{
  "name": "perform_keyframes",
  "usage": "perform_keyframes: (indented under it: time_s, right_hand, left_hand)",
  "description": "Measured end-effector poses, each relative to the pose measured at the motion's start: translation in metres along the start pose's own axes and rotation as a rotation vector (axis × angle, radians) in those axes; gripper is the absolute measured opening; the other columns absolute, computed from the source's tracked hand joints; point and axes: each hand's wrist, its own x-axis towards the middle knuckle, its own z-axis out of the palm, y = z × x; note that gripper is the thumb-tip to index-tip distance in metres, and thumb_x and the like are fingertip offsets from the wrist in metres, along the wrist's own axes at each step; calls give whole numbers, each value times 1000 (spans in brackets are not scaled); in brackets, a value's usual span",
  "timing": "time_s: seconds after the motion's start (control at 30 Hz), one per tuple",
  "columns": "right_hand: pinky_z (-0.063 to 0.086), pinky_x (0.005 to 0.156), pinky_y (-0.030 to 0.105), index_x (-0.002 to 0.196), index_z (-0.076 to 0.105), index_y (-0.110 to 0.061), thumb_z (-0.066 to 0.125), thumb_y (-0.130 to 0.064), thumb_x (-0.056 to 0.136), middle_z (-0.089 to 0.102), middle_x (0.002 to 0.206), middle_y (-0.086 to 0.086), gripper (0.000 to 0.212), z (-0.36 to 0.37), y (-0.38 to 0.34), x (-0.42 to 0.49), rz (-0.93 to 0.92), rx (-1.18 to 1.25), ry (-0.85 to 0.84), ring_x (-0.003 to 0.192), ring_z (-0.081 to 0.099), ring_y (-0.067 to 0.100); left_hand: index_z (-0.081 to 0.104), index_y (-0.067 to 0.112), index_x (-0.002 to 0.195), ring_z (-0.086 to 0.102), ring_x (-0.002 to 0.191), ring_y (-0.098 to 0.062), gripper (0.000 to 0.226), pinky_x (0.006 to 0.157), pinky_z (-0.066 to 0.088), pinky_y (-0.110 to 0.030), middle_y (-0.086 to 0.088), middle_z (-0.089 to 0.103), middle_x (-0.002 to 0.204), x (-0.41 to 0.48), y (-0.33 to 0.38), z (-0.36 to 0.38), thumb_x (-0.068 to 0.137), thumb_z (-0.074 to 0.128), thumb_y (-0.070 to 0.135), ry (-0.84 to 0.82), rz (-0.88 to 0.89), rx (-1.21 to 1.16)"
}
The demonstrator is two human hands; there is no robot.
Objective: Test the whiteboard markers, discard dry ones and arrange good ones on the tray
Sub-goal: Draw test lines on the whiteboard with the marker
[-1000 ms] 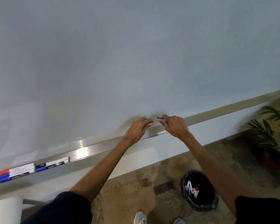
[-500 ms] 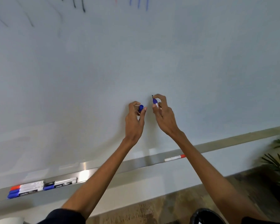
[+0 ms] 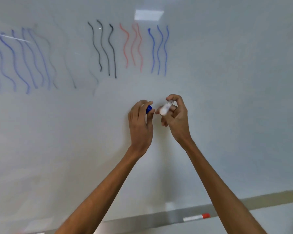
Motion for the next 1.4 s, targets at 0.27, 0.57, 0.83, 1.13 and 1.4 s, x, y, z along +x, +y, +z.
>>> perform_keyframes:
  time_s: [0.27,0.57,0.83,1.13,1.4]
  right_hand:
    - [35,43,24,95,54,-9,39,-43,99,60,72,12,37,-3,-45,69,-152,48,247,49,47,20]
    - [41,50,45,102,41,-14,47,-17,97,49,68,12,8,-9,-58,139,-267,-108,299,58,45,22]
    - [39,49,35,89,42,-16,50,-10,96,51,69,25,12,-18,-35,123,-265,-48,302,57,47,35]
    - [35,48,28,78,43,-16,51,-8,85,49,58,14,13,-30,-8,95,-161,16,303,49,46,20]
    - [41,49,26,98,44,-11,52,-13,98,61,71,11,8,-44,-64,144,-302,38,306,53,51,22]
  left_hand:
    - [52,3,137,32,144,-27,37,118,27,-44,-14,44,149,69,-2,19,101,54,11,174,139,175]
    - [53,3,136,32,143,-30,36,120,20,-51,-16,45,146,67,-26,38,101,52,12,245,205,378]
    - [51,1,137,38,140,-33,38,118,26,-50,-19,47,145,66,-27,41,102,52,14,252,215,419]
    - [46,1,140,34,143,-30,39,118,26,-49,-17,42,148,64,-23,42,104,46,16,255,200,418]
    - [45,1,140,34,142,-31,39,118,25,-50,-16,42,148,63,-21,42,105,44,17,244,180,412]
